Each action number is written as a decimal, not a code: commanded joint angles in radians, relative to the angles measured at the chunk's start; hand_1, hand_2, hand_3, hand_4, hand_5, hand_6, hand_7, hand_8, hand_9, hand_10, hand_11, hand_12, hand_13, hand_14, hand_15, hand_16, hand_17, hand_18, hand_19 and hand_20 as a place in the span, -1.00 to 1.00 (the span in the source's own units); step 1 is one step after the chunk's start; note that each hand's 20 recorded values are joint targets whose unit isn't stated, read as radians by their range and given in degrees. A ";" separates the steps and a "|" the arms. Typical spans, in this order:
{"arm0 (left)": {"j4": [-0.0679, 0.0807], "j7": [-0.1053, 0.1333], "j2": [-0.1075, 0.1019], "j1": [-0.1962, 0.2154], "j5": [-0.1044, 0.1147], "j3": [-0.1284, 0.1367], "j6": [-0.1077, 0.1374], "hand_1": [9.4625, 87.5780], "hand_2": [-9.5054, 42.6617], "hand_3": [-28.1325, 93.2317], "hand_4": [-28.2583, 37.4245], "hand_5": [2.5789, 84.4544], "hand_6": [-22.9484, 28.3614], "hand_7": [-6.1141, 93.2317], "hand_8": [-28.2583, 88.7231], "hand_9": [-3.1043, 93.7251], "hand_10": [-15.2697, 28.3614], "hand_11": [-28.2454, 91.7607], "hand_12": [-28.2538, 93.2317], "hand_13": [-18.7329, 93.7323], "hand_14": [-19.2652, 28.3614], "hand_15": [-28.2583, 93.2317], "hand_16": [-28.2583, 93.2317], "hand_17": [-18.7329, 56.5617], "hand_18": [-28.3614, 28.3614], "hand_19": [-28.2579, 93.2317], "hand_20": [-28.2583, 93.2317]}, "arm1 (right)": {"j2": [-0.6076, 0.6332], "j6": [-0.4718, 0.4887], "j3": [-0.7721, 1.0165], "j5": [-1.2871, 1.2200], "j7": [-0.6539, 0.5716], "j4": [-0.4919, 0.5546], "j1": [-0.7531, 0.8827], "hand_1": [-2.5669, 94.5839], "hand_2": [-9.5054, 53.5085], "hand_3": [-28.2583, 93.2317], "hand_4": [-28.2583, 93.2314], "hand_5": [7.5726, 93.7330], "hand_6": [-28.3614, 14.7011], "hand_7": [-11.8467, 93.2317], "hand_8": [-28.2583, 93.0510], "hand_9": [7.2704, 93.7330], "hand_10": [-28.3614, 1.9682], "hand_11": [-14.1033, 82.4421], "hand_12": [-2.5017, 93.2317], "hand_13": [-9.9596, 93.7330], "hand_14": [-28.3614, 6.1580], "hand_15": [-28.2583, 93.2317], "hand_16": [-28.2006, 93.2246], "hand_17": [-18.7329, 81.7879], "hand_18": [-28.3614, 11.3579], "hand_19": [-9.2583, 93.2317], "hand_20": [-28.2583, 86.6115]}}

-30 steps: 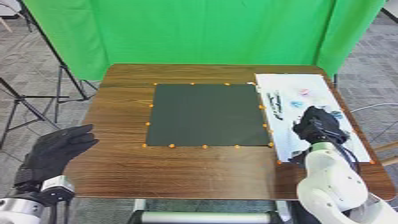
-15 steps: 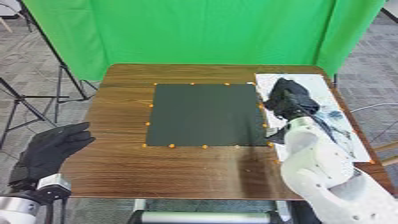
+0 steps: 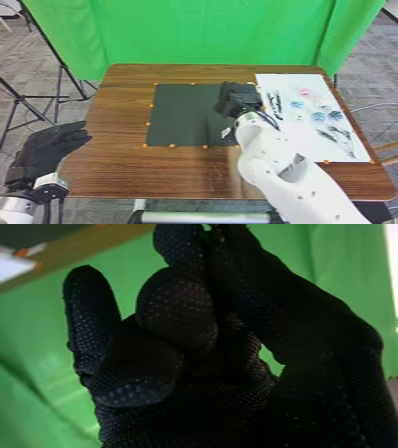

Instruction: Arrange flowers

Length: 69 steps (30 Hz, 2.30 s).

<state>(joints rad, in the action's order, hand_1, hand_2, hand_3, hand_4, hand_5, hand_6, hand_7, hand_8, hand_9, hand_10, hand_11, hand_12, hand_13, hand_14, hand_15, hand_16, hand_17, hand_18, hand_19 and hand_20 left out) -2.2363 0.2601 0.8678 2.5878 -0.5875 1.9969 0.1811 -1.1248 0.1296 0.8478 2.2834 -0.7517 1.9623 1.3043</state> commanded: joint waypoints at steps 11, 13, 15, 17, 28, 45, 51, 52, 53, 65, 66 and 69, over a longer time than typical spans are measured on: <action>0.033 0.023 -0.025 -0.096 0.008 -0.081 -0.006 -0.38 -0.49 0.72 -0.62 0.26 0.47 -0.54 -0.68 0.01 0.66 0.20 -0.35 -0.11 0.85 0.51 -0.74 -0.72 0.71 0.44 -0.29 | -0.257 0.068 -0.106 0.034 0.041 -0.194 -0.045 0.16 -1.00 0.73 -0.90 0.85 0.11 -0.29 -0.14 0.80 0.06 0.46 -0.28 0.83 0.23 0.74 -0.08 0.18 -0.73 1.00 -0.56; 0.040 0.031 -0.032 -0.115 0.008 -0.097 -0.009 -0.38 -0.49 0.72 -0.62 0.26 0.47 -0.54 -0.68 0.01 0.66 0.20 -0.35 -0.11 0.85 0.51 -0.74 -0.72 0.71 0.44 -0.29 | -0.270 0.075 -0.103 0.054 0.049 -0.211 -0.040 0.15 -1.00 0.73 -0.90 0.85 0.11 -0.29 -0.14 0.80 0.06 0.46 -0.28 0.83 0.23 0.74 -0.08 0.18 -0.73 1.00 -0.56; 0.041 0.035 -0.034 -0.120 0.008 -0.099 -0.009 -0.38 -0.49 0.72 -0.62 0.26 0.47 -0.54 -0.68 0.01 0.66 0.20 -0.35 -0.11 0.85 0.50 -0.74 -0.72 0.71 0.44 -0.29 | -0.284 0.082 -0.100 0.063 0.054 -0.222 -0.033 0.15 -1.00 0.73 -0.90 0.85 0.11 -0.29 -0.14 0.80 0.06 0.46 -0.28 0.83 0.23 0.74 -0.08 0.18 -0.73 1.00 -0.56; 0.046 0.041 -0.041 -0.131 0.008 -0.104 -0.010 -0.38 -0.49 0.72 -0.61 0.26 0.47 -0.54 -0.68 0.01 0.66 0.20 -0.35 -0.11 0.85 0.51 -0.74 -0.72 0.71 0.44 -0.29 | -0.293 0.072 -0.101 0.072 0.042 -0.233 -0.033 0.15 -1.00 0.73 -0.90 0.85 0.11 -0.28 -0.14 0.80 0.06 0.47 -0.28 0.83 0.24 0.74 -0.08 0.18 -0.73 1.00 -0.56; 0.063 0.058 -0.060 -0.188 0.007 -0.147 -0.010 -0.38 -0.48 0.73 -0.61 0.26 0.47 -0.55 -0.68 0.01 0.66 0.20 -0.35 -0.11 0.85 0.51 -0.74 -0.72 0.71 0.44 -0.29 | -0.372 0.156 -0.046 0.092 -0.017 -0.303 0.023 0.15 -1.00 0.73 -0.90 0.86 0.12 -0.28 -0.16 0.81 0.06 0.47 -0.30 0.84 0.25 0.74 -0.09 0.19 -0.73 1.00 -0.56; 0.064 0.083 -0.078 -0.194 0.015 -0.166 0.010 -0.38 -0.48 0.73 -0.60 0.27 0.47 -0.55 -0.68 0.01 0.66 0.20 -0.35 -0.11 0.85 0.51 -0.74 -0.72 0.71 0.44 -0.29 | -0.403 0.138 -0.044 0.037 -0.025 -0.304 0.027 0.11 -1.00 0.67 -0.93 0.85 0.16 -0.27 -0.21 0.82 0.06 0.48 -0.34 0.85 0.21 0.71 -0.09 0.13 -0.78 0.99 -0.63; 0.064 0.087 -0.082 -0.200 0.014 -0.174 0.012 -0.38 -0.47 0.73 -0.59 0.26 0.47 -0.55 -0.68 0.01 0.66 0.20 -0.35 -0.11 0.85 0.51 -0.74 -0.72 0.71 0.44 -0.29 | -0.410 0.145 -0.039 0.025 -0.025 -0.308 0.023 0.11 -1.00 0.67 -0.92 0.85 0.17 -0.26 -0.22 0.81 0.06 0.48 -0.34 0.84 0.20 0.71 -0.09 0.12 -0.78 0.99 -0.66; 0.065 0.086 -0.081 -0.201 0.014 -0.174 0.011 -0.38 -0.47 0.73 -0.59 0.26 0.47 -0.55 -0.68 0.01 0.66 0.20 -0.35 -0.11 0.85 0.51 -0.74 -0.72 0.71 0.44 -0.29 | -0.413 0.149 -0.035 0.003 -0.033 -0.306 0.023 0.11 -1.00 0.66 -0.93 0.85 0.17 -0.26 -0.22 0.81 0.06 0.48 -0.34 0.84 0.20 0.71 -0.09 0.11 -0.78 0.99 -0.67; 0.065 0.087 -0.081 -0.203 0.015 -0.175 0.012 -0.38 -0.47 0.73 -0.59 0.26 0.47 -0.55 -0.68 0.01 0.66 0.20 -0.35 -0.11 0.85 0.51 -0.74 -0.72 0.71 0.44 -0.29 | -0.411 0.143 -0.037 -0.004 -0.037 -0.304 0.023 0.10 -1.00 0.66 -0.93 0.85 0.17 -0.26 -0.23 0.81 0.06 0.48 -0.34 0.84 0.19 0.71 -0.09 0.11 -0.78 0.98 -0.67; 0.063 0.087 -0.080 -0.200 0.015 -0.177 0.016 -0.38 -0.47 0.74 -0.58 0.27 0.47 -0.55 -0.68 0.02 0.67 0.20 -0.35 -0.09 0.86 0.52 -0.75 -0.72 0.71 0.43 -0.29 | -0.421 0.183 -0.029 0.002 -0.034 -0.299 0.047 -0.04 -1.00 0.66 -0.92 0.88 0.15 -0.32 -0.27 0.85 0.08 0.42 -0.36 0.88 0.21 0.66 -0.10 0.14 -0.77 0.96 -0.74; 0.063 0.088 -0.079 -0.197 0.015 -0.176 0.017 -0.38 -0.47 0.74 -0.58 0.27 0.47 -0.55 -0.68 0.02 0.67 0.20 -0.35 -0.09 0.86 0.52 -0.75 -0.72 0.71 0.44 -0.29 | -0.422 0.184 -0.028 0.003 -0.034 -0.300 0.048 -0.05 -1.00 0.66 -0.92 0.88 0.15 -0.32 -0.27 0.86 0.07 0.41 -0.36 0.88 0.21 0.66 -0.09 0.14 -0.78 0.95 -0.74; 0.063 0.079 -0.076 -0.203 0.012 -0.177 0.014 -0.38 -0.47 0.74 -0.57 0.27 0.47 -0.55 -0.68 0.01 0.67 0.20 -0.35 -0.10 0.85 0.52 -0.75 -0.72 0.71 0.44 -0.29 | -0.419 0.182 -0.028 0.001 -0.039 -0.298 0.044 -0.07 -1.00 0.67 -0.92 0.88 0.15 -0.32 -0.29 0.86 0.07 0.41 -0.36 0.88 0.20 0.66 -0.09 0.13 -0.80 0.95 -0.75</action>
<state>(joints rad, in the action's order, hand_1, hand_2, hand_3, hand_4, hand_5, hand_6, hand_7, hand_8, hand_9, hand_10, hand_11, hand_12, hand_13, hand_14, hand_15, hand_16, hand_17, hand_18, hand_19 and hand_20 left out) -2.1728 0.3424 0.7889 2.3850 -0.5793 1.8227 0.1897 -1.5375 0.3016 0.8244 2.2847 -0.7763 1.6678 1.3363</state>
